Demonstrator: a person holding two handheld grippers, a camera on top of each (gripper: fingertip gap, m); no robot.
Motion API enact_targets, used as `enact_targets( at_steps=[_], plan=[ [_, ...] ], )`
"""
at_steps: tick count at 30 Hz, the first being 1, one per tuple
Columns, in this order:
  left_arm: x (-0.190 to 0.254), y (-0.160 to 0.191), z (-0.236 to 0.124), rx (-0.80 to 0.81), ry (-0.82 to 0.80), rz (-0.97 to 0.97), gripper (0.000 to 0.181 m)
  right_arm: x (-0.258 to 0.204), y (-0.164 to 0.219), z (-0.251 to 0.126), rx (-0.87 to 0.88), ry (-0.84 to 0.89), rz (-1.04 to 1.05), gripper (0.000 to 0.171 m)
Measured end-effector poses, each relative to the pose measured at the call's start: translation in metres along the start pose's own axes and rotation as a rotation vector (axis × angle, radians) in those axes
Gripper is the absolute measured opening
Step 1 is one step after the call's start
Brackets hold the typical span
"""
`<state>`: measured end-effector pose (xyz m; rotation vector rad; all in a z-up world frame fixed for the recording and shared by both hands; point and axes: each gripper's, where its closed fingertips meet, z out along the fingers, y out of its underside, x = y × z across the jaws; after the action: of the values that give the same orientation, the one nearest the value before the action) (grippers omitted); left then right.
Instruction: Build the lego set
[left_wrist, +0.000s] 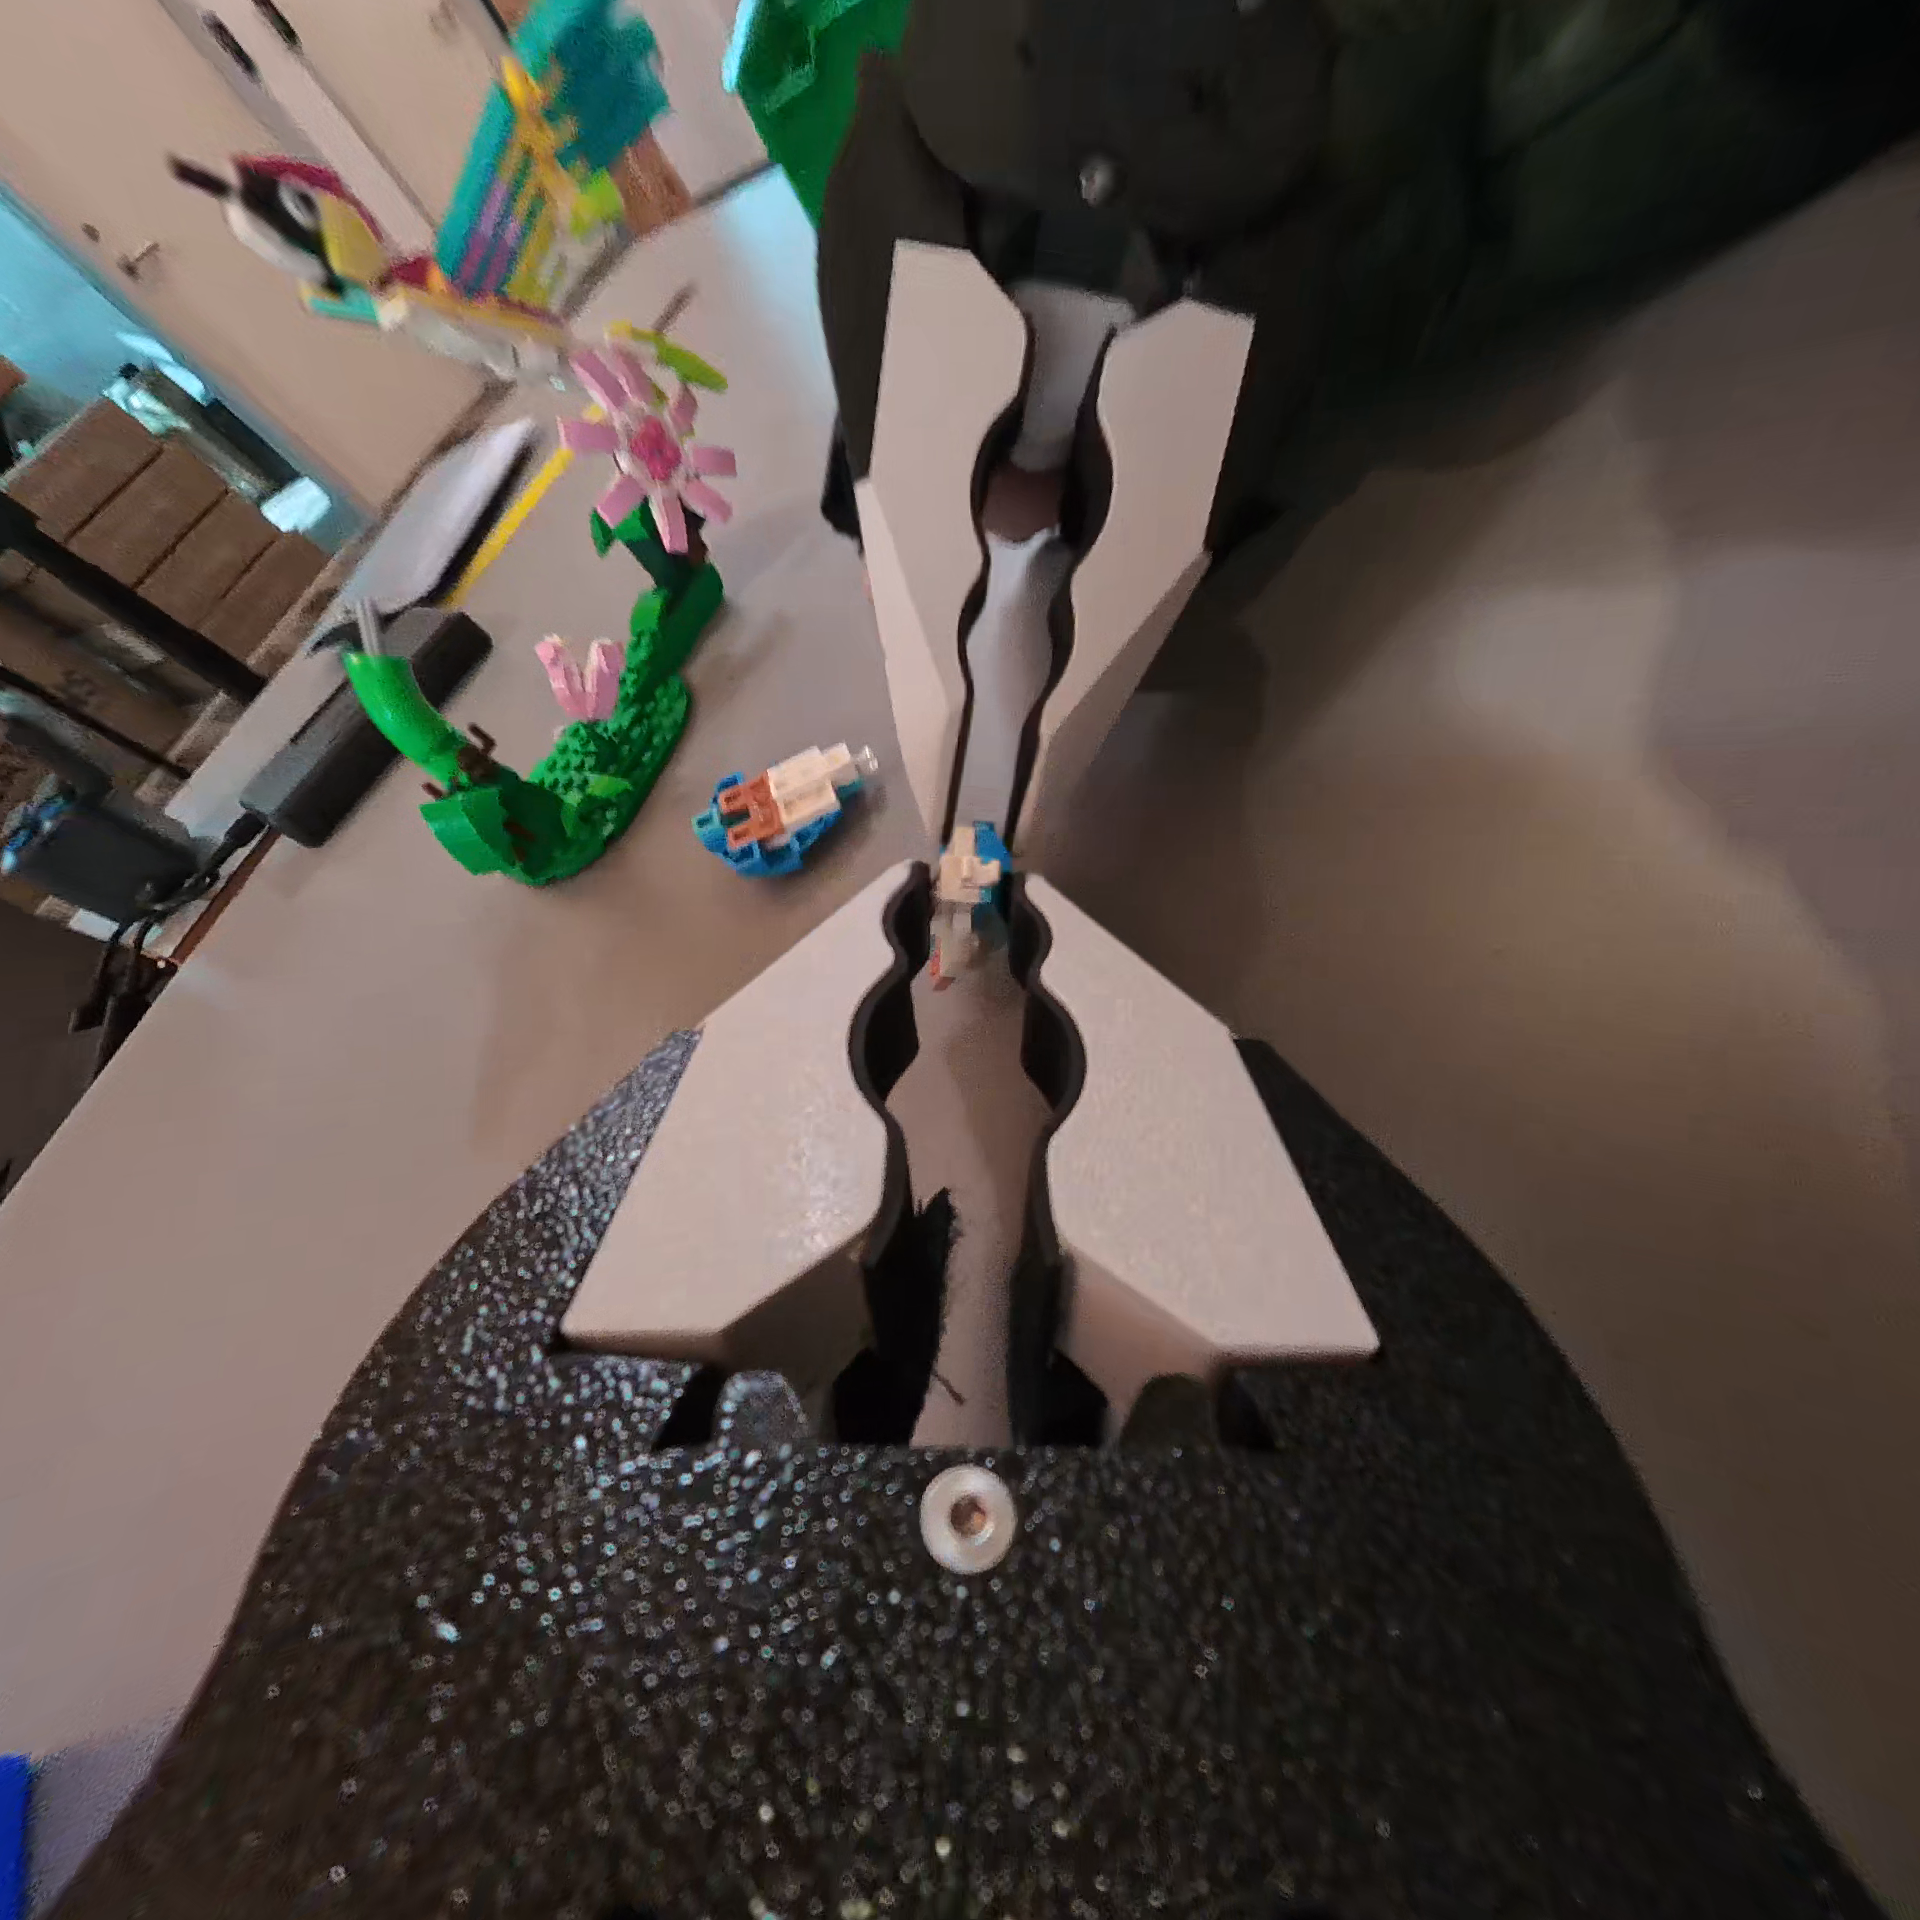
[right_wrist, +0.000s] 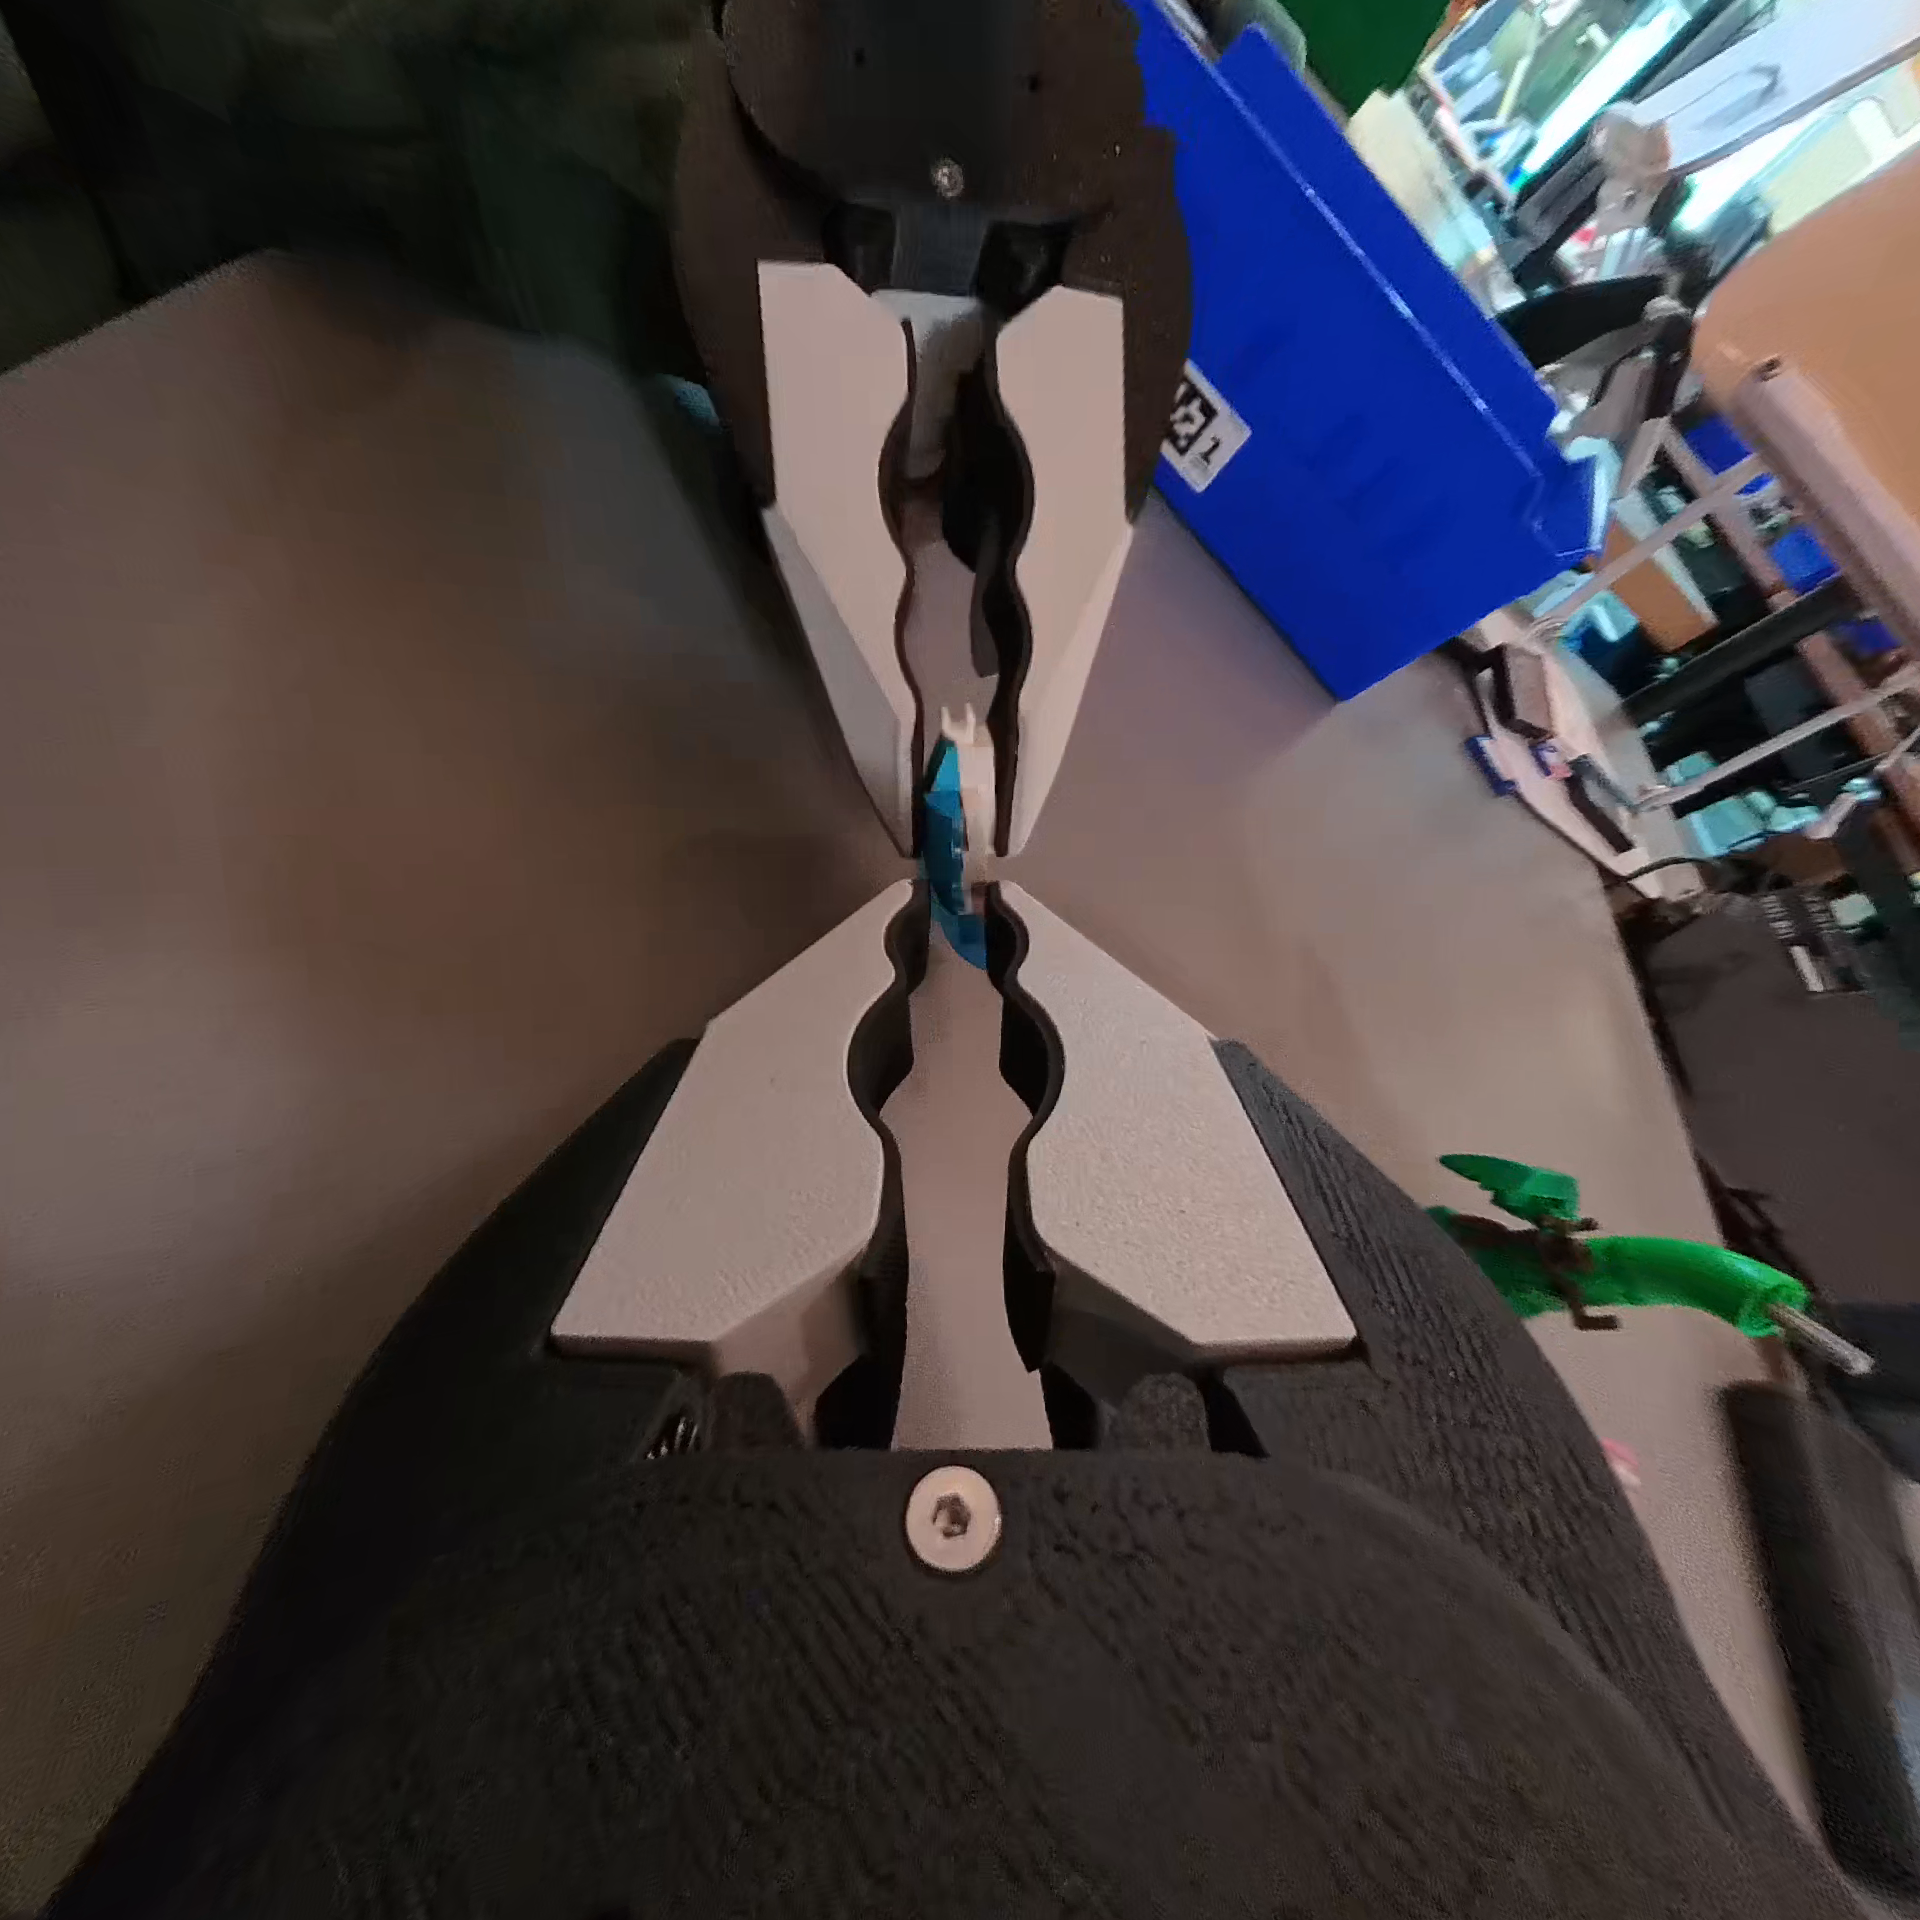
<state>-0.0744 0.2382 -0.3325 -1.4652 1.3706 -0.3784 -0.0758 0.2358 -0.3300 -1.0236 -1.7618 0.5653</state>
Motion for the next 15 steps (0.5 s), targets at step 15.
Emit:
enact_targets(
  at_steps=[15],
  plan=[
    [0.004, 0.012, 0.005, -0.089, 0.051, -0.049, 0.010, -0.011, 0.010, 0.004, -0.078, -0.034, -0.108, 0.000]
  ],
)
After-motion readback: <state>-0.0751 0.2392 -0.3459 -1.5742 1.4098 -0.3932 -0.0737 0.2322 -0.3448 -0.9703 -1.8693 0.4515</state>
